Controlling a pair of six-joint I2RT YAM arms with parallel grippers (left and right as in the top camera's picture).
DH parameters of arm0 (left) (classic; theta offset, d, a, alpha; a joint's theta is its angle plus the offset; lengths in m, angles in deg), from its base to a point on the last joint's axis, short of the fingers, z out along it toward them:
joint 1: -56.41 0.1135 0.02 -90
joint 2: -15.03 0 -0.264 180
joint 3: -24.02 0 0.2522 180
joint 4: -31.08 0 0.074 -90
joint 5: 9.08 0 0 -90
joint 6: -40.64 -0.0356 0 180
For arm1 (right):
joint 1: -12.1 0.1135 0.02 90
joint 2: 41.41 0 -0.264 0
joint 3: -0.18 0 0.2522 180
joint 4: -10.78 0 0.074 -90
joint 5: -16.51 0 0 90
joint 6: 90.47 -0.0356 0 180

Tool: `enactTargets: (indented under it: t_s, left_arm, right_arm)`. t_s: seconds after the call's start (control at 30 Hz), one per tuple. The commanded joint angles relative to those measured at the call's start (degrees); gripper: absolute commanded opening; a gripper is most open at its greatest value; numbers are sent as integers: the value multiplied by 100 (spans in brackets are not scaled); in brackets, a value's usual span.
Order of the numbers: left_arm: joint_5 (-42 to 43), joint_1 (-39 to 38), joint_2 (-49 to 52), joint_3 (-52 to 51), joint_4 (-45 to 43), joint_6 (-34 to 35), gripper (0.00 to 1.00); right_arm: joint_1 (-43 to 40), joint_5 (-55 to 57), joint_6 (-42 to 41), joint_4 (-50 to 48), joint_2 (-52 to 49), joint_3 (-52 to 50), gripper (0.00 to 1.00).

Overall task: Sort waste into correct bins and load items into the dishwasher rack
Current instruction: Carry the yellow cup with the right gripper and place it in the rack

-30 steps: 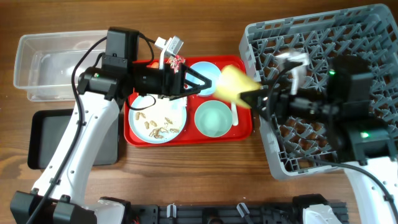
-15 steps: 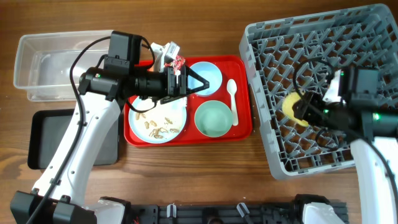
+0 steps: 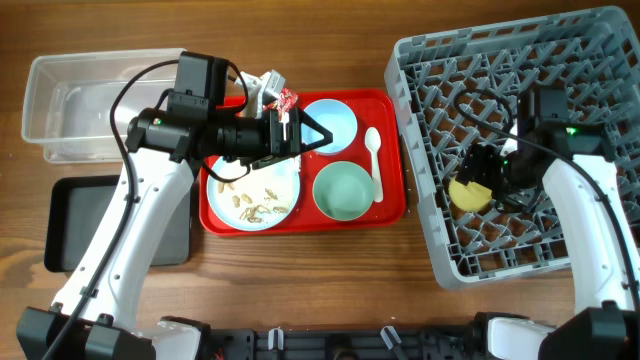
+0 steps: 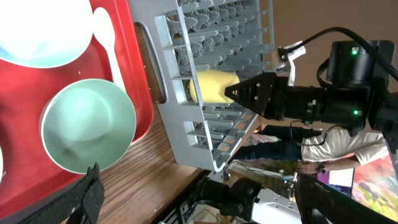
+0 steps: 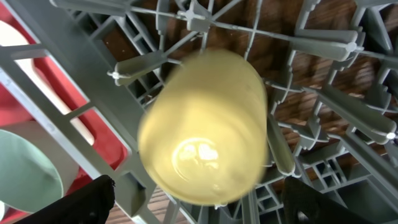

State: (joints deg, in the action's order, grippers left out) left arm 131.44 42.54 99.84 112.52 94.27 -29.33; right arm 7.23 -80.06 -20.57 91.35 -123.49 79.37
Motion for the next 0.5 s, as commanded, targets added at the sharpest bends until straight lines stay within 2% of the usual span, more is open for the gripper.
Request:
enactTargets:
  t_s: [0.0,0.17,0.33,0.4,0.47]
  left_arm:
    - [-251,-11,-35,48,-52,-11,100]
    - [-264,-9,-35,50,-59,-13,100]
    - [-334,155,-203,175,85,15,99]
    - [-855,258,-413,317,286,129,100]
    - [-1816,326,-708,494,581,214,100]
  right_arm:
    - [280,-232,63,-79,568,208,89]
    - [1200,-1158,505,-901,1298,208,82]
    - [2247,-931,170,-1397,1217,170,58]
    - [2538,-767,68,-1388,949,157,57]
    - [2758,-715,39,-1364,588,157,57]
